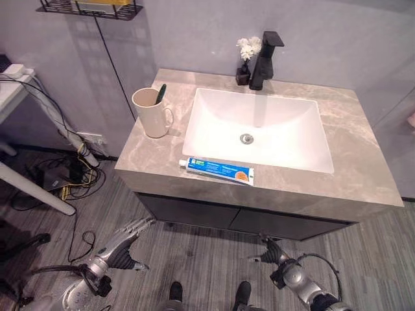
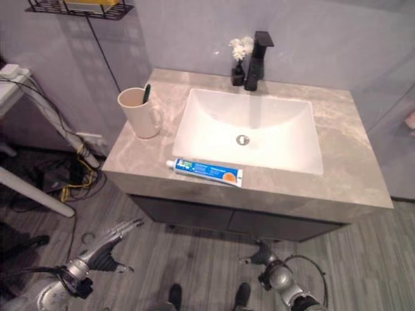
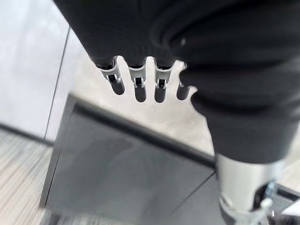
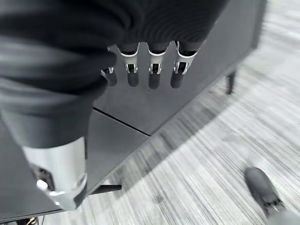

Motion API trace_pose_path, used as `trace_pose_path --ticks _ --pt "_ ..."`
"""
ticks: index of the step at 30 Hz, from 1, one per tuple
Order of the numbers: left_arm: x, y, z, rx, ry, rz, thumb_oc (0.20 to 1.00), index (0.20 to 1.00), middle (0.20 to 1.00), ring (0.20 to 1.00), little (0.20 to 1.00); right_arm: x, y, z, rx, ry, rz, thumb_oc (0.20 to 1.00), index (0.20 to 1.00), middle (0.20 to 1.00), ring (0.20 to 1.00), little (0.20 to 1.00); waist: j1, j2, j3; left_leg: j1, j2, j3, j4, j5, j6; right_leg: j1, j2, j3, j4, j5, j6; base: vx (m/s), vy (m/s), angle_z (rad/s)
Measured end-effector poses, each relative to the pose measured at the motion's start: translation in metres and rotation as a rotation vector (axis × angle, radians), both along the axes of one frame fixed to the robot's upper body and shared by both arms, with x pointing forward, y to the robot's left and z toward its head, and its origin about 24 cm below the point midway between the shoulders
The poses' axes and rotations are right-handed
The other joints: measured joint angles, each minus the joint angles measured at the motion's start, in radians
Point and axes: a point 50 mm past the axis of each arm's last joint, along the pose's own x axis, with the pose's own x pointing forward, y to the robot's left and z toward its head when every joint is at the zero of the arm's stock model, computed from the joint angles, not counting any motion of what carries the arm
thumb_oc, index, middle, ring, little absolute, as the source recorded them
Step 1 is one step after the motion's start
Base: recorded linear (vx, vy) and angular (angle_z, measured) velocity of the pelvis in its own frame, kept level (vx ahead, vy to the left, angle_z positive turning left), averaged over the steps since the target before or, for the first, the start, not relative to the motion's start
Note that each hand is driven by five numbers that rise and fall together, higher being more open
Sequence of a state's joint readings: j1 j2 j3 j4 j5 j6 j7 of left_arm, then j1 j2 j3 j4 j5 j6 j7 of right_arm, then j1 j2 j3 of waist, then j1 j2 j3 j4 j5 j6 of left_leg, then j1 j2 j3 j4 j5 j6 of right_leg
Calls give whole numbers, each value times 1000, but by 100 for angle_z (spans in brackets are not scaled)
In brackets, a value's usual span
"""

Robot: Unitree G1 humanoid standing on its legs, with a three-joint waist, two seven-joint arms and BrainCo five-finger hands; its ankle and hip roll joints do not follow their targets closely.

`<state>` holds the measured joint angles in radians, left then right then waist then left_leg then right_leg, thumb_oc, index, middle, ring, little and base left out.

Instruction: Put brush and paste in cup on sink, flatten towel.

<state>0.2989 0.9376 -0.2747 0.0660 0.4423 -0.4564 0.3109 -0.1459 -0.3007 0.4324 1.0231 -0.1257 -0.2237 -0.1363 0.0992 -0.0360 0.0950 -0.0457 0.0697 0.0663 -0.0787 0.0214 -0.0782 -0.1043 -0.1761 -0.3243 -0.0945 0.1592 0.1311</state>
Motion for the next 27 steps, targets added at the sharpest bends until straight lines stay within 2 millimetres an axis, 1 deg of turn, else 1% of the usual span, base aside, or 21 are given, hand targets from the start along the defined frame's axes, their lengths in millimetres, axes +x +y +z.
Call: trace_pose_path --ticks 1,2,5,8,11,12,13,14,15,17,21,22,23,24,25,26,27 --pt "2 -1 4 -6 -26 1 1000 1000 1000 1000 1000 -2 -1 -1 8 5 -29 1000 1000 1000 1000 1000 0 2 1 -2 1 -2 0 1 -1 -1 1 -2 0 0 0 -8 -2 8" --pt "5 -1 12 -19 -81 5 1000 1000 1000 1000 1000 -6 -4 -3 22 10 -76 1000 1000 1000 1000 1000 -1 3 1 -7 3 -5 0 3 -3 -3 3 -6 0 0 -1 -6 -3 7" --pt "14 1 33 -47 -217 35 1000 1000 1000 1000 1000 -11 -7 -7 31 30 -113 1000 1000 1000 1000 1000 -4 5 2 -8 6 -4 0 5 -4 -4 5 -7 0 0 -1 -2 0 1" --pt "22 2 45 -96 -314 81 1000 1000 1000 1000 1000 -14 -7 -9 35 44 -129 1000 1000 1000 1000 1000 -5 4 2 -7 4 3 0 5 -4 -9 4 3 1 1 -3 -3 11 -5" --pt "27 3 53 -145 -359 117 1000 1000 1000 1000 1000 -17 -7 -10 32 59 -134 1000 1000 1000 1000 1000 -7 5 3 -3 2 26 -1 5 -4 -19 4 21 2 5 -5 -4 20 -20" --pt "30 2 57 -160 -379 122 1000 1000 1000 1000 1000 -19 -8 -11 34 64 -149 1000 1000 1000 1000 1000 -8 7 4 2 2 31 -4 5 -4 -19 4 28 4 6 -6 1 14 -18" --pt "31 0 59 -163 -390 116 1000 1000 1000 1000 1000 -17 -8 -10 38 59 -160 1000 1000 1000 1000 1000 -6 7 4 7 2 35 -7 5 -4 -18 5 33 5 7 -6 2 30 -18" --pt "31 -2 66 -179 -413 105 1000 1000 1000 1000 1000 -20 -10 -12 40 66 -179 1000 1000 1000 1000 1000 -11 8 4 12 2 44 -9 4 -3 -18 6 41 5 7 -5 1 34 -15" --pt "32 -3 71 -200 -432 105 1000 1000 1000 1000 1000 -24 -12 -13 37 77 -191 1000 1000 1000 1000 1000 -26 9 4 12 1 48 -9 4 -3 -21 6 45 5 8 -4 -1 58 -15" --pt "37 -3 78 -207 -455 104 1000 1000 1000 1000 1000 -30 -17 -16 34 93 -234 1000 1000 1000 1000 1000 -41 16 4 14 -2 59 -9 4 -3 -28 7 60 6 12 -4 -10 51 -18" --pt "43 -2 85 -230 -475 111 1000 1000 1000 1000 1000 -37 -27 -18 30 110 -307 1000 1000 1000 1000 1000 -69 34 5 17 -7 104 -10 0 2 -51 8 103 2 24 0 -11 29 -32" --pt "47 -3 90 -238 -489 102 1000 1000 1000 1000 1000 -39 -29 -19 26 122 -322 1000 1000 1000 1000 1000 -77 41 9 21 -8 119 -10 -1 3 -56 5 121 1 24 0 -13 28 -35" --pt "48 -4 91 -237 -490 97 1000 1000 1000 1000 1000 -45 -31 -21 24 138 -333 1000 1000 1000 1000 1000 -87 44 10 25 -7 132 -11 -2 4 -59 6 129 0 22 3 -18 52 -49" --pt "49 -4 91 -238 -490 94 1000 1000 1000 1000 1000 -46 -34 -21 23 142 -357 1000 1000 1000 1000 1000 -95 52 10 25 -7 153 -11 -4 5 -72 8 149 0 25 3 -4 38 -38" --pt "51 -5 92 -237 -479 85 1000 1000 1000 1000 1000 -55 -39 -24 17 167 -387 1000 1000 1000 1000 1000 -113 57 10 23 -8 159 -11 -4 5 -81 10 161 0 27 3 -4 38 -32" --pt "52 -5 93 -232 -474 81 1000 1000 1000 1000 1000 -54 -41 -23 17 166 -406 1000 1000 1000 1000 1000 -112 62 11 22 -8 163 -11 -4 5 -82 10 161 0 29 3 26 21 -15" --pt "54 -6 95 -234 -468 75 1000 1000 1000 1000 1000 -57 -46 -23 17 167 -432 1000 1000 1000 1000 1000 -121 68 13 19 -10 168 -11 -4 5 -88 10 167 0 32 1 32 37 -13"
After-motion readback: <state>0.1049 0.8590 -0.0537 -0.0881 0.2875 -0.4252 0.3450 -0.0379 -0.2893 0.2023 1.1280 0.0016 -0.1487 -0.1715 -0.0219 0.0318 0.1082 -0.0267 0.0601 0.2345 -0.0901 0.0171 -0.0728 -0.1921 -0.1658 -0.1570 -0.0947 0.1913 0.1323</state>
